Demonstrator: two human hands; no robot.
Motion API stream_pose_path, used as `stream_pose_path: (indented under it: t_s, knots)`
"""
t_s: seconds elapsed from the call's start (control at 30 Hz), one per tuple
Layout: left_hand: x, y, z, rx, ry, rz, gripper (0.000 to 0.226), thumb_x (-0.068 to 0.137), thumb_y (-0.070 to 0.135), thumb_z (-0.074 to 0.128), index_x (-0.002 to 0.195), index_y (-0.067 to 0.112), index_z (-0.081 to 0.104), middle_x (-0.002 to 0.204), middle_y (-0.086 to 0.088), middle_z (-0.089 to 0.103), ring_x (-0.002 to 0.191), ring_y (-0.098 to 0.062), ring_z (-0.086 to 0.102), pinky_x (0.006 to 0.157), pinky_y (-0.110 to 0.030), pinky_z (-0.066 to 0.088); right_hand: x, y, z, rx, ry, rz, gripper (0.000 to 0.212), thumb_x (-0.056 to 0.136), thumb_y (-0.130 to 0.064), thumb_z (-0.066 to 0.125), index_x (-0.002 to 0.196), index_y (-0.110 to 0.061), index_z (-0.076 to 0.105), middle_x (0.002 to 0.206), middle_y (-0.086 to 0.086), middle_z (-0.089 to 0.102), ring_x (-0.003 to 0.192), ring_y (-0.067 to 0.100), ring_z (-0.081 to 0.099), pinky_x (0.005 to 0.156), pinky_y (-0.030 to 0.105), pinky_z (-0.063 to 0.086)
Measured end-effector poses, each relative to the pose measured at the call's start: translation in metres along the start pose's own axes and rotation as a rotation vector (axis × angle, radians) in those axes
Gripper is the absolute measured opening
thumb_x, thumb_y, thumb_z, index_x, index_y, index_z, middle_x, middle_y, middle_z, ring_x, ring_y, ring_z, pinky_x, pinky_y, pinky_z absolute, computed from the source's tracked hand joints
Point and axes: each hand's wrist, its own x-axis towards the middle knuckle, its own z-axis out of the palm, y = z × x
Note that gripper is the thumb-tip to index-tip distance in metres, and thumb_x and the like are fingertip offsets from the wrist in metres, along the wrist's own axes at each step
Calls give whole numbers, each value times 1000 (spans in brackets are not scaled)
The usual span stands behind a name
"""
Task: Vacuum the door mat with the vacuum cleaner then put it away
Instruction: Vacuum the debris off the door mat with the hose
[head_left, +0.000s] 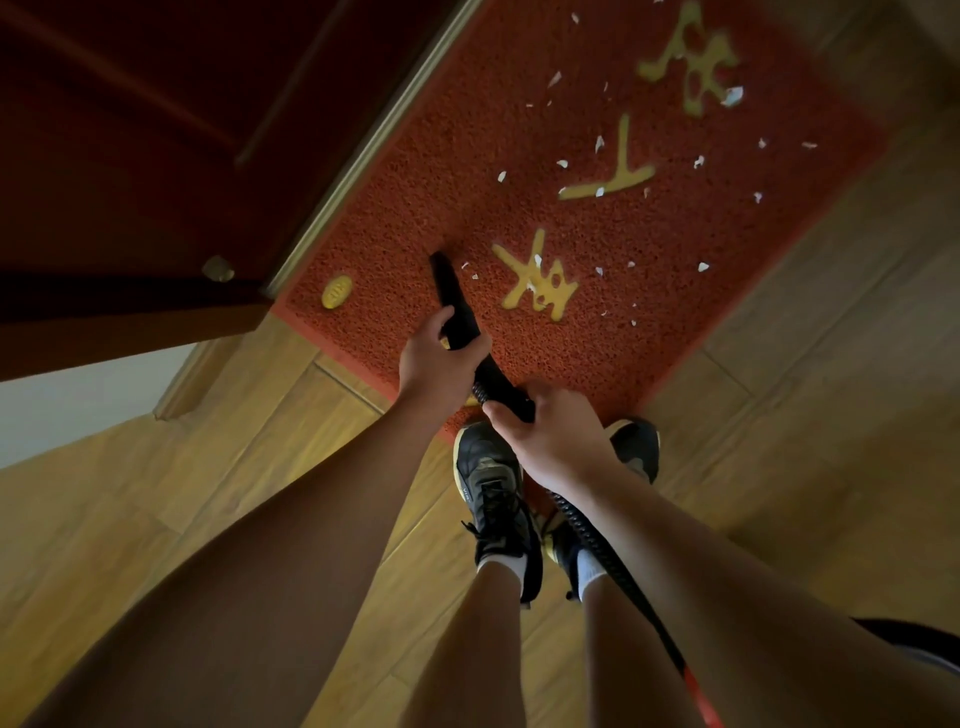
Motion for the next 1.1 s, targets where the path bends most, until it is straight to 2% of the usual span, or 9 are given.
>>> stream_pose_path:
  t_s: [0.13, 0.27, 0.33, 0.5, 0.57, 0.7, 0.87, 1.0, 1.1]
  knots:
    - [-7, -1, 6, 4, -13, -5, 67, 87, 45, 75, 146, 27, 51, 137, 0, 61, 121, -23, 60, 97, -47, 55, -7, 8, 0, 9, -4, 5, 34, 96, -46, 60, 72, -23, 51, 55, -4, 54, 42, 14, 47, 42, 25, 32]
    - [-13, -2, 11, 28, -21, 14, 65, 90, 42, 73, 148, 24, 49, 137, 0, 60, 120, -22, 60, 90, -35, 53, -12, 12, -1, 7, 11, 10, 39, 95, -44, 61, 66, -24, 45, 54, -4, 52, 43, 15, 47, 44, 28, 34]
    - [-16, -2, 14, 20, -29, 11, 65, 91, 42, 73, 148, 23, 49, 138, -1, 60, 120, -22, 60, 90, -35, 53, -15, 14, -1, 22, 6, 12, 39, 96, -44, 61, 66, -25, 44, 53, -5, 51, 42, 15, 44, 44, 28, 33]
    - [-24, -4, 21, 4, -39, 0, 65, 91, 42, 73, 149, 24, 48, 136, -1, 61, 104, -17, 60, 80, -30, 49, -23, 24, -3, 27, 18, 0, 40, 95, -45, 61, 66, -22, 46, 56, -1, 54, 46, 19, 48, 46, 29, 34]
    - [-27, -3, 25, 0, -38, -6, 65, 91, 40, 72, 149, 25, 48, 135, -2, 61, 102, -17, 60, 81, -31, 51, -25, 29, -5, 18, 32, -3, 39, 94, -46, 61, 68, -20, 48, 57, 0, 55, 48, 19, 51, 46, 29, 34]
    - [-32, -2, 36, -10, -51, -15, 65, 91, 42, 72, 149, 26, 47, 137, -2, 58, 114, -22, 61, 92, -38, 55, -29, 39, -10, 26, 41, -7, 41, 94, -45, 62, 64, -24, 44, 56, -2, 54, 47, 18, 50, 47, 30, 35]
    - [-39, 2, 51, -24, -54, -16, 66, 92, 41, 72, 150, 27, 45, 136, -1, 60, 101, -19, 64, 80, -34, 56, -34, 52, -19, 38, 28, 7, 41, 95, -44, 62, 65, -24, 43, 54, -3, 50, 43, 16, 43, 47, 28, 32]
    - [-45, 5, 61, -17, -62, -29, 66, 93, 41, 70, 151, 27, 43, 132, 1, 59, 82, -4, 61, 59, -20, 46, -38, 61, -27, 38, 25, -9, 36, 95, -43, 62, 73, -17, 52, 58, 0, 55, 47, 19, 49, 48, 30, 34]
    - [-48, 8, 68, -1, -62, -18, 66, 94, 40, 70, 152, 26, 43, 131, 0, 59, 88, -12, 63, 61, -21, 45, -41, 67, -31, 53, 31, -16, 37, 94, -43, 62, 77, -11, 58, 60, 6, 61, 51, 27, 55, 51, 36, 43]
